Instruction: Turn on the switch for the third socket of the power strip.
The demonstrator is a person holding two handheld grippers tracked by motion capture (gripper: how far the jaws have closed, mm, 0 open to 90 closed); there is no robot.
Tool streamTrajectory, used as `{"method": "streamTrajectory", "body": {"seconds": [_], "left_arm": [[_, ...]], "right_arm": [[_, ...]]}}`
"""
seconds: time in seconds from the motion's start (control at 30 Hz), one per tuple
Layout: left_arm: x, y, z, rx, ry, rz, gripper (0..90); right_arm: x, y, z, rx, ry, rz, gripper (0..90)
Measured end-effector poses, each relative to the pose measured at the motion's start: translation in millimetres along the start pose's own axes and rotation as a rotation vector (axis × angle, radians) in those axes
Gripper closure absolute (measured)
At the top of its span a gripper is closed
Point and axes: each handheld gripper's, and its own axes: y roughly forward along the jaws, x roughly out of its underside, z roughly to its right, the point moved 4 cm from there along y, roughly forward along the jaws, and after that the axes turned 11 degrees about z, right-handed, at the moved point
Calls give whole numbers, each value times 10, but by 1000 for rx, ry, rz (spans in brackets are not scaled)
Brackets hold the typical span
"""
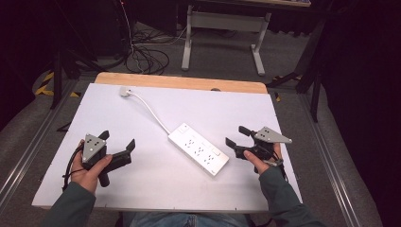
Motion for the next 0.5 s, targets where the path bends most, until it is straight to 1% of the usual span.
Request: {"method": "streamTrajectory", "body": {"seconds": [0.2,0.37,0.5], "left_arm": [[2,3,-3,0,1,-1,67],[1,9,-2,-1,3,1,67],[1,12,0,1,3,1,67]], "right_arm": [[-15,-25,23,6,5,19,233],[-17,-44,36,13,13,20,232],[-28,-56,44,15,8,33,224]]}}
